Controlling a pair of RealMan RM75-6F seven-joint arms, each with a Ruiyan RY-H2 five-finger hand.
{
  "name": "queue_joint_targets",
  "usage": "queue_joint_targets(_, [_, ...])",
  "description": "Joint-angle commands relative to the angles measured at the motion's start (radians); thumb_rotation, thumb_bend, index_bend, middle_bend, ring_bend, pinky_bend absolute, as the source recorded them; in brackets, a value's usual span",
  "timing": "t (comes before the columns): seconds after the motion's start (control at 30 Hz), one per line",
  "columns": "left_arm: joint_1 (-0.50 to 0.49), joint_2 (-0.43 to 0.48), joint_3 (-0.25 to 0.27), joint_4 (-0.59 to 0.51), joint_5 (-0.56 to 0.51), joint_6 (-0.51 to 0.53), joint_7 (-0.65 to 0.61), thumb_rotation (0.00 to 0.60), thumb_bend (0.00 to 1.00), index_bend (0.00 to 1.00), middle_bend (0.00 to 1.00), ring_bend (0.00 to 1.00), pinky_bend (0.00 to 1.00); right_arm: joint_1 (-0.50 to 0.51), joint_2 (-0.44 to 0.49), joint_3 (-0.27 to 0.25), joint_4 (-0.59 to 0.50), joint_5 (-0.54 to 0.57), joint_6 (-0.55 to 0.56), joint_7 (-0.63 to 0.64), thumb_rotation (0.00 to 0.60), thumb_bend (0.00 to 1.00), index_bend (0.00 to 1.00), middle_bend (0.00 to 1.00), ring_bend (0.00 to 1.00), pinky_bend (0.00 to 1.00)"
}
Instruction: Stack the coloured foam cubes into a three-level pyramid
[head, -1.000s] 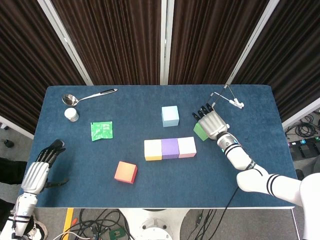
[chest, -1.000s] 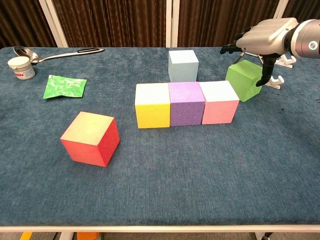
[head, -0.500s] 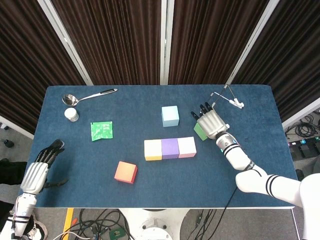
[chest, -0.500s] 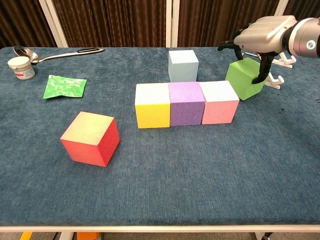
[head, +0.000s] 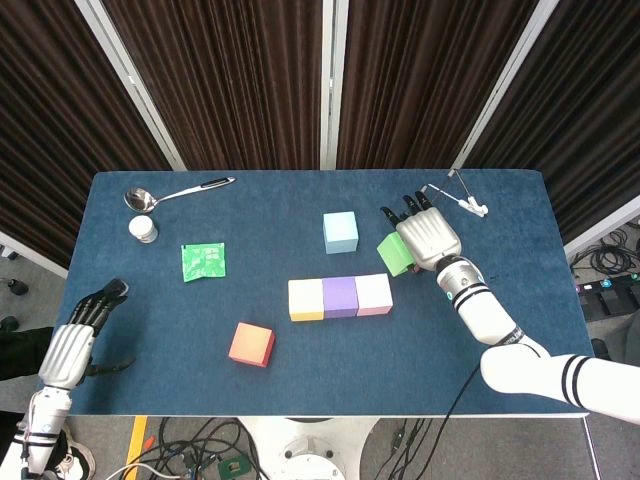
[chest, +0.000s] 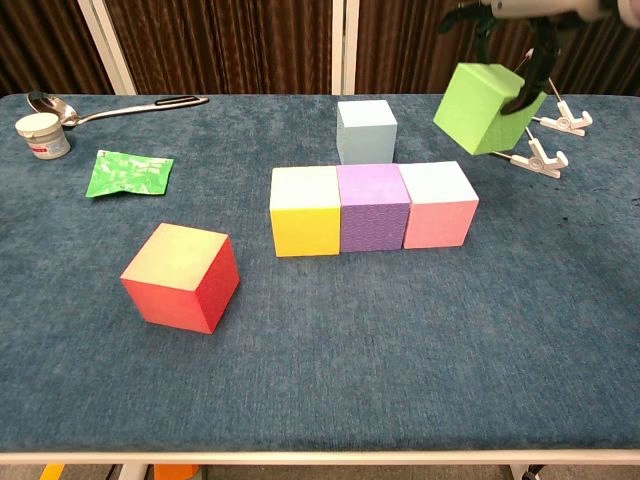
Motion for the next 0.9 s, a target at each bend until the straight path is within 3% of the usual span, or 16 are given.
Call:
queue_joint_targets(0.03, [0.000, 0.001, -0.001, -0.001, 0.001, 0.002, -0.001, 0.600, 0.00, 0.15, 0.09, 0.00, 0.08, 0.111, 0.112, 0.023, -0.161, 0.202, 0.022, -0.112, 0.600, 0.10, 0.00, 0.60, 0.05, 0.00])
queue_joint_targets(0.23, [-0.002, 0.001, -0.002, -0.002, 0.008, 0.008, -0.003, 0.600, 0.00, 0.15, 0.09, 0.00, 0.08, 0.288, 0.134, 0.004, -0.283, 0.522, 0.088, -0.262, 0.600, 0.09, 0.00, 0.62, 0.05, 0.00])
queue_joint_targets(0.37, [-0.002, -0.001, -0.001, 0.001, 0.010, 0.009, -0.007, 0.600, 0.00, 0.15, 0.09, 0.00, 0.08, 0.362, 0.079, -0.005, -0.292, 0.640, 0.128, -0.311, 0.600, 0.09, 0.00, 0.64, 0.07, 0.00])
queue_joint_targets(0.67, [-0.002, -0.002, -0.001, 0.013, 0.012, 0.013, -0.023, 0.600, 0.00, 0.15, 0.09, 0.00, 0.08, 0.446, -0.030, -0.006, -0.278, 0.764, 0.198, -0.356, 0.600, 0.07, 0.00, 0.66, 0.09, 0.00])
queue_joint_targets(0.9, [-0.001, -0.004, 0.001, 0.017, 0.013, 0.015, -0.026, 0.600, 0.00, 0.15, 0.09, 0.00, 0.08, 0.466, -0.055, -0.001, -0.276, 0.796, 0.224, -0.368, 0.600, 0.06, 0.00, 0.66, 0.09, 0.00])
